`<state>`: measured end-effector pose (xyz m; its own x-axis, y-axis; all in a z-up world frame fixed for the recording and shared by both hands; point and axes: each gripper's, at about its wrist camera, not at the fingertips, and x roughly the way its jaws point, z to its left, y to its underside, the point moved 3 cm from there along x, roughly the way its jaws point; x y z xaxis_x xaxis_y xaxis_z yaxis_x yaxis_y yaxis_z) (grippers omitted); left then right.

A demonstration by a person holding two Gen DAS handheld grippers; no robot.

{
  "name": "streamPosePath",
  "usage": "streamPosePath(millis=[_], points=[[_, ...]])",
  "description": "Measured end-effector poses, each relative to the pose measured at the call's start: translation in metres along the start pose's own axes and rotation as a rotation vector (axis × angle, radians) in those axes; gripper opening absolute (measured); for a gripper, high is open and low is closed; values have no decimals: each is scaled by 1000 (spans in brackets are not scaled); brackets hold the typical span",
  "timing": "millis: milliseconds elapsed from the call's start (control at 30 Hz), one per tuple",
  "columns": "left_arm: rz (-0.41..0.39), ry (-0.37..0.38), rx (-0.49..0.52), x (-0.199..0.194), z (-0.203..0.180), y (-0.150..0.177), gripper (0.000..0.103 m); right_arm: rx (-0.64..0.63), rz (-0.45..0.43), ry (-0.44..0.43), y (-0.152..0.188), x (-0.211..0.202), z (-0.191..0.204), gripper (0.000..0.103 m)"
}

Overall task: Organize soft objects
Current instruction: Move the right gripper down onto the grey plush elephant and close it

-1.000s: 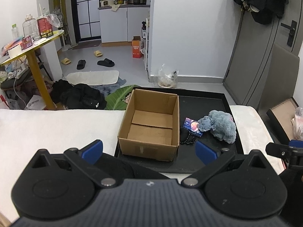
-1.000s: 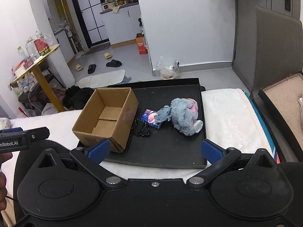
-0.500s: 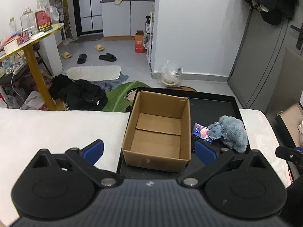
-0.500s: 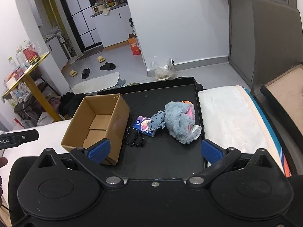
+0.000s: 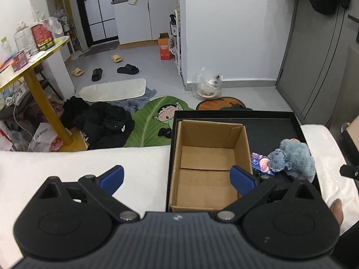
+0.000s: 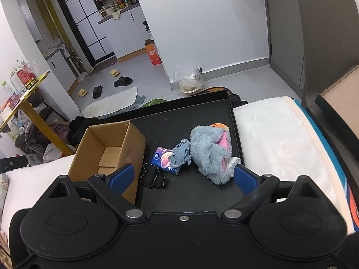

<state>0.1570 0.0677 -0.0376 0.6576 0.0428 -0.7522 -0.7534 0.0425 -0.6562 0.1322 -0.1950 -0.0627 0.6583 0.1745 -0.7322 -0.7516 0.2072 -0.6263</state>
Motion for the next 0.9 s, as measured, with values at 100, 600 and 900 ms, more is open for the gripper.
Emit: streamPosePath(millis=[100,600,900], points=[[17,-11,11,14,4,-4,100,6,6,-5,-4,11,0,91],[164,22,-118,98,23,12,72,12,123,4,-32,77,-25,76],[252,31,-204,136,30,28,59,72,194,2,-43,115,-49,70]])
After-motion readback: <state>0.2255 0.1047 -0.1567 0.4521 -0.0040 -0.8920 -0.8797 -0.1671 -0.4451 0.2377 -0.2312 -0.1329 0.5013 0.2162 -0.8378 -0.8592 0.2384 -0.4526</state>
